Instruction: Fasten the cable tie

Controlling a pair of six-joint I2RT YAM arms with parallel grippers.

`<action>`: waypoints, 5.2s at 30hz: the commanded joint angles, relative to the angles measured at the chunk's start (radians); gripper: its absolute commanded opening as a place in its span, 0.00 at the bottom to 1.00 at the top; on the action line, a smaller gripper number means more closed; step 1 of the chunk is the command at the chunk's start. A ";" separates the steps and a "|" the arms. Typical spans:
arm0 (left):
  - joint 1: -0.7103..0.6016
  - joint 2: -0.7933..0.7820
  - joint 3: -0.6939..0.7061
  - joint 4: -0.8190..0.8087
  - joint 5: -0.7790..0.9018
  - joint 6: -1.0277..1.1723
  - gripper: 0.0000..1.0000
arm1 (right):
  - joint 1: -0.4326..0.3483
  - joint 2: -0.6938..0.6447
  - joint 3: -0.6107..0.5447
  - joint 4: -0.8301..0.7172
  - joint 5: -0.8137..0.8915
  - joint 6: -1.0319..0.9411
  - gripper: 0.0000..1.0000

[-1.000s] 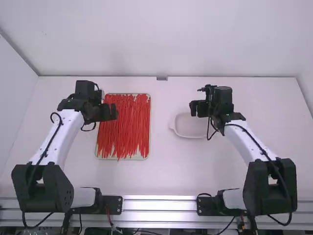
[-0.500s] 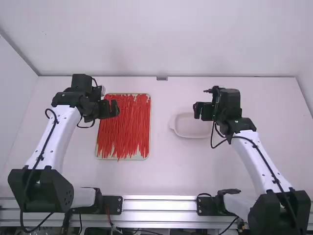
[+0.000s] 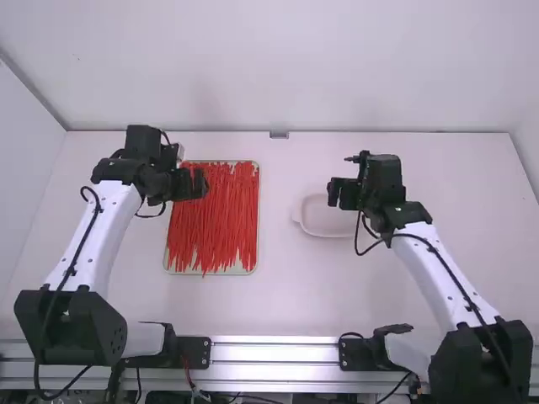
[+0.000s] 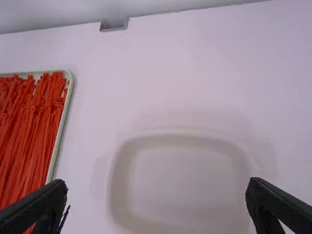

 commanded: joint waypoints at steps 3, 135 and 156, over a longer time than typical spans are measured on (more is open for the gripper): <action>-0.025 0.020 0.015 0.069 -0.030 0.039 0.99 | 0.041 0.043 0.026 0.023 0.069 0.024 0.98; -0.147 0.872 0.414 0.447 -0.151 0.085 0.01 | 0.056 0.048 0.027 -0.069 0.039 -0.002 0.98; -0.106 0.708 0.713 0.139 -0.114 0.060 0.01 | 0.056 0.048 0.027 -0.057 0.039 -0.003 0.98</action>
